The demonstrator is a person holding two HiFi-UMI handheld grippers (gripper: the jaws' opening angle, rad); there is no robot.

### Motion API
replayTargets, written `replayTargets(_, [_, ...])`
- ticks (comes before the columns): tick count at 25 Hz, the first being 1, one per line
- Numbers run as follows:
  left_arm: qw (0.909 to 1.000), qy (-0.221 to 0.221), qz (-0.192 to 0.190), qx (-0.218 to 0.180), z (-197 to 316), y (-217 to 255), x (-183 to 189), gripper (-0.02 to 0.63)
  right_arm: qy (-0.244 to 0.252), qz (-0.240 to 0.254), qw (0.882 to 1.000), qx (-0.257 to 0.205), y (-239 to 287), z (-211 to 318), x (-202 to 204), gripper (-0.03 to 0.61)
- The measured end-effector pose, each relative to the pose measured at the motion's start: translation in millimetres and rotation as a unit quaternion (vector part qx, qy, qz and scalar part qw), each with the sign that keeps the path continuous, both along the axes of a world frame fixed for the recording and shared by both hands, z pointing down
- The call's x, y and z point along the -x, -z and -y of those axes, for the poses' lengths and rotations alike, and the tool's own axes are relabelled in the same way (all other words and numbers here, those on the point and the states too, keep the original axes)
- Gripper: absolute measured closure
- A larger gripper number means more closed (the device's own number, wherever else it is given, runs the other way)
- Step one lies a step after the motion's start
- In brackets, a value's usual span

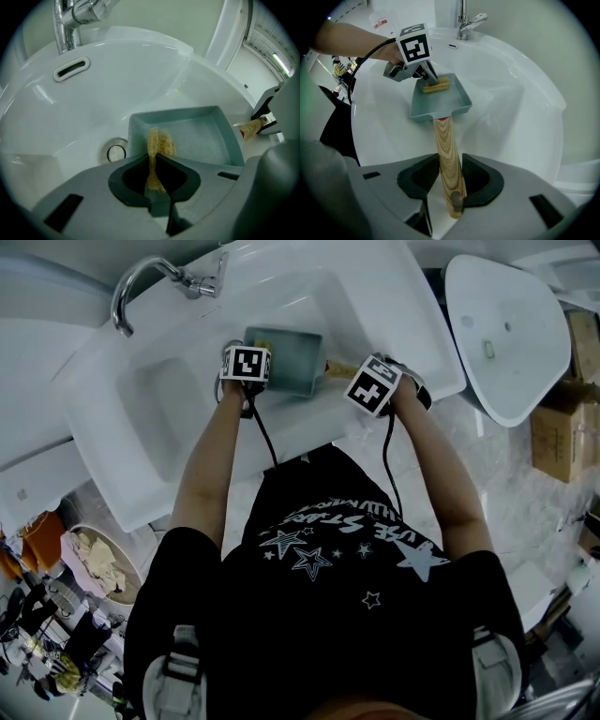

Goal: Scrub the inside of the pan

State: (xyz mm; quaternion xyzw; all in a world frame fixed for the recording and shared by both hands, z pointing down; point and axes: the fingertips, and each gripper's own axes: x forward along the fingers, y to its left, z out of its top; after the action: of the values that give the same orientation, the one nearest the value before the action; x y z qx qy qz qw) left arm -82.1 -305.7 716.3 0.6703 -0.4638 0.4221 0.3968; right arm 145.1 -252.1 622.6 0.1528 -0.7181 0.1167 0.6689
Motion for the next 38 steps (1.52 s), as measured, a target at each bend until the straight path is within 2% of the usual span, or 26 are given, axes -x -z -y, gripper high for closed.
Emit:
replayTargets(3, [1.0000,0.005,0.002,0.000,0.7,5.2,3.1,0.563,0.002,-0.001,1.000,0.000,-1.3,0.9,1.0,0.431])
replayTargets(6, [0.9999,0.009,-0.013,-0.003,1.7,9.1,-2.6,0.563,0.003,0.000,1.000,0.001,-1.3,1.2,1.6,0.431])
replayTargets(12, [0.9969,0.000,-0.078,-0.013,5.8,29.2,-48.3,0.563,0.002,0.002,1.000,-0.002,-0.9,0.4,-0.2,0.431])
replayTargets(20, [0.9876,-0.016,-0.156,0.002,4.0,42.4,-107.5,0.563,0.005,0.003,1.000,-0.001,-0.9,1.1,2.2,0.433])
replayTargets(28, [0.9870,0.002,-0.160,0.015,9.2,34.9,-118.9,0.563,0.008,0.006,1.000,-0.002,-0.9,-0.1,-1.3,0.433])
replayTargets(38, [0.9859,0.018,-0.165,0.019,12.0,34.0,-112.7,0.563,0.005,0.006,1.000,0.003,-0.2,0.0,-1.4,0.433])
